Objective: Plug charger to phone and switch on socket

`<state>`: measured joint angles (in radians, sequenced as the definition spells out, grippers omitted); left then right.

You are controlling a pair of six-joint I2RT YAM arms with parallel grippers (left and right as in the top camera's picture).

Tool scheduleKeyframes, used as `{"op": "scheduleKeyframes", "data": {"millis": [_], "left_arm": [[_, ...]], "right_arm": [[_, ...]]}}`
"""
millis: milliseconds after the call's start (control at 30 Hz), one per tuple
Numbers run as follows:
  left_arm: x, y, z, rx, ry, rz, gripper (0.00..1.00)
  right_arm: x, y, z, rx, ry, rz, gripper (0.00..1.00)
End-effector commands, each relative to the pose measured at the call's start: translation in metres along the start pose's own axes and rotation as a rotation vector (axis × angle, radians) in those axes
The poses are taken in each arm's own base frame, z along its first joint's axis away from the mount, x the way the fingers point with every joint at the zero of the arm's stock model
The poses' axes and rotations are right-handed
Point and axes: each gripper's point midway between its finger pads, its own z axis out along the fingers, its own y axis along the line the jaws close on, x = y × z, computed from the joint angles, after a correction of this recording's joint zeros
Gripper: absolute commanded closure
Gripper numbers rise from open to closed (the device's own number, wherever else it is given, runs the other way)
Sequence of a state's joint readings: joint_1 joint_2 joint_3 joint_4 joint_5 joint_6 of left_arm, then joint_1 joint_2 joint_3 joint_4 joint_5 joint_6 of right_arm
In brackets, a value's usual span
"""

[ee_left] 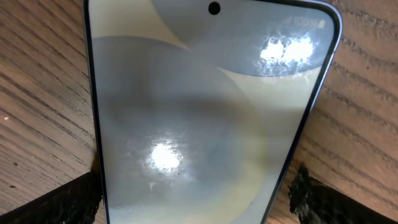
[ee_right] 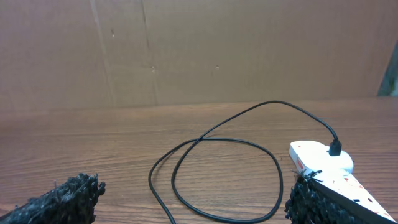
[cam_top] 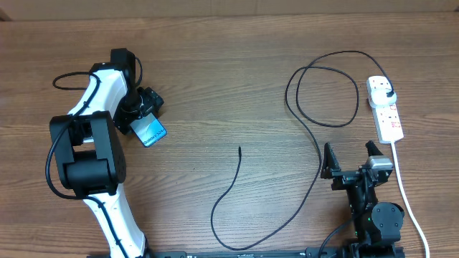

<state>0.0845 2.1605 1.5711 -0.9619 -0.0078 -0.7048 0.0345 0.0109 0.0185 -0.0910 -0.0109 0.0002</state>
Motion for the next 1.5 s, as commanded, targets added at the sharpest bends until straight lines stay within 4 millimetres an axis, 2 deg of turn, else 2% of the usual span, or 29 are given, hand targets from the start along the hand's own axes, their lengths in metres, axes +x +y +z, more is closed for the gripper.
{"op": "scheduleKeyframes", "data": {"millis": [0,1300,1467], "left_arm": [[0.0099,0.0029,0.0121,-0.027,0.037,-0.009,0.0],[0.01,0.003,0.0121,-0.026,0.038,-0.009,0.01],[0.01,0.003,0.0121,-0.027,0.037,-0.009,0.04]], "right_arm": [[0.0018,-0.0005,0.0002,0.004,-0.004,-0.002,0.0],[0.0018,-0.0005,0.0002,0.004,-0.004,-0.002,0.0],[0.0018,-0.0005,0.0002,0.004,-0.004,-0.002,0.0]]}}
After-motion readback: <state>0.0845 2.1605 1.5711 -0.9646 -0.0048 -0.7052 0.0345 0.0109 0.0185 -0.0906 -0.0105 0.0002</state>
